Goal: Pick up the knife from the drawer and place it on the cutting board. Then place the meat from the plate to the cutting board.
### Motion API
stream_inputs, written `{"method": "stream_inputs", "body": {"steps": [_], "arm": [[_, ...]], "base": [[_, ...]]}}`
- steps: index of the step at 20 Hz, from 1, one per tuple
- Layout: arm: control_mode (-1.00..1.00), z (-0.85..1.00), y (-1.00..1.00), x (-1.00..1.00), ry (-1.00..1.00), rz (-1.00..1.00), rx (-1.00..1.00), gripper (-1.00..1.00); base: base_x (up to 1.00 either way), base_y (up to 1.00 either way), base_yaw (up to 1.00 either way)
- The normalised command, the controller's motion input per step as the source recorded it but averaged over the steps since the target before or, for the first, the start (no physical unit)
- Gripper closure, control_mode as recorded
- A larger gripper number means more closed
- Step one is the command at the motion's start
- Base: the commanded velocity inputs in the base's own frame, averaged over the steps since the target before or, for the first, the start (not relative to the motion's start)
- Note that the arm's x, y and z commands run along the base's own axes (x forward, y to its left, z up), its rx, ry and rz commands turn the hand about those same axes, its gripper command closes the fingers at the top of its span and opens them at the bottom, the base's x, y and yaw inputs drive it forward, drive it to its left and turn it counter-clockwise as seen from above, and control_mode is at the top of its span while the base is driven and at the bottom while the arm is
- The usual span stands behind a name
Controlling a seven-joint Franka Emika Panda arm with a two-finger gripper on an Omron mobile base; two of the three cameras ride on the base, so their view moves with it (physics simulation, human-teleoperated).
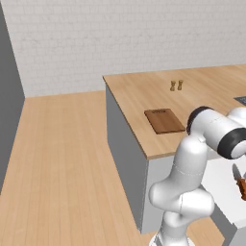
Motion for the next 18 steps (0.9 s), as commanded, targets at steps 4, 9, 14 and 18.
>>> {"method": "stream_inputs", "body": {"steps": [4, 9, 14, 18], "arm": [[-1.00, 0.00, 0.04, 0.58, 0.00, -0.13, -0.08, -1.00], [-1.00, -0.29, -0.01, 0.40, 0.00, -0.17, 0.00, -1.00], [-1.00, -0.21, -0.21, 0.29, 0.00, -0.19, 0.00, -1.00], [-1.00, 0.00, -0.27, 0.09, 0.00, -0.19, 0.01, -1.00]], "base": [[0.00, 0.00, 0.00], [0.00, 0.00, 0.00], [0.00, 0.00, 0.00], [0.00, 0.00, 0.00]]}}
